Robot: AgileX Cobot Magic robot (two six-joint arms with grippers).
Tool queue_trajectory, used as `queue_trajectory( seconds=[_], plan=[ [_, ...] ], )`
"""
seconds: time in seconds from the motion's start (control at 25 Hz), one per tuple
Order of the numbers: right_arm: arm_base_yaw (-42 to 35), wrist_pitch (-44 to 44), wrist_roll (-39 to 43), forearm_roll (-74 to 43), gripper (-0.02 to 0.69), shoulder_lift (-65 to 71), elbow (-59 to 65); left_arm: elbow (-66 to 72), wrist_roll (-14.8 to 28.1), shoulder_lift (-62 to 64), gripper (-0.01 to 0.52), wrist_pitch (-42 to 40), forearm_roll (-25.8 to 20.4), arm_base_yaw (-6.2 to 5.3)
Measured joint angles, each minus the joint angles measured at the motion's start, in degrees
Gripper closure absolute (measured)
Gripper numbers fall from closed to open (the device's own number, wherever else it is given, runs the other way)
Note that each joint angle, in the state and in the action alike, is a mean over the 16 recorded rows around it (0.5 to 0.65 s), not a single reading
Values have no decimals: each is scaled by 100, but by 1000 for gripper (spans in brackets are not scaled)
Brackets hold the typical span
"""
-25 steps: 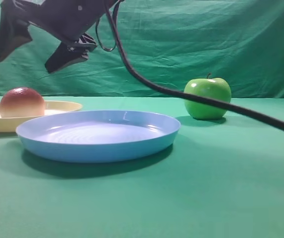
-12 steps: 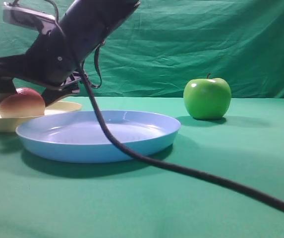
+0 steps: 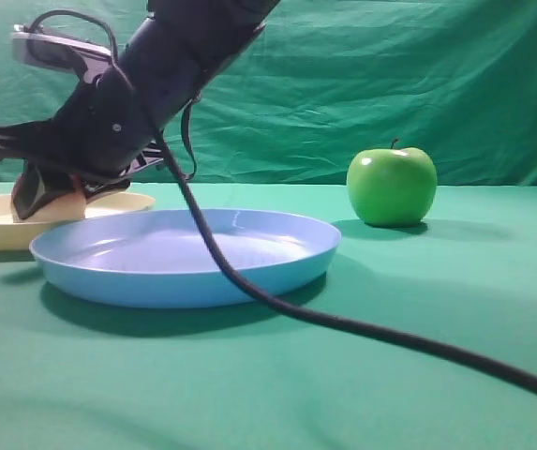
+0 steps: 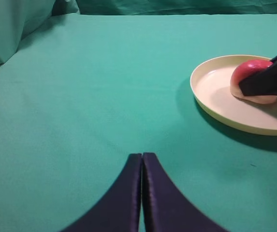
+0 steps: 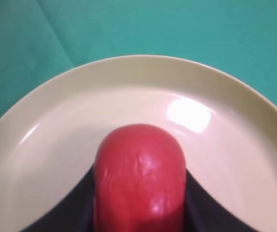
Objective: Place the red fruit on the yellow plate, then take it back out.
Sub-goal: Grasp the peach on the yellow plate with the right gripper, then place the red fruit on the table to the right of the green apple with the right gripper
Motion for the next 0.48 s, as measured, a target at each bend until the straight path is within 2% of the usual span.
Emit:
queue_trajectory(
  seconds=[0.2, 0.48],
  plan=[
    [-267, 747, 988, -929, 461, -888, -3, 0, 0, 0, 514, 0, 0, 0],
    [-541, 1673, 2698, -2819, 468, -2265, 225, 0, 0, 0, 514, 0, 0, 0]
  ],
)
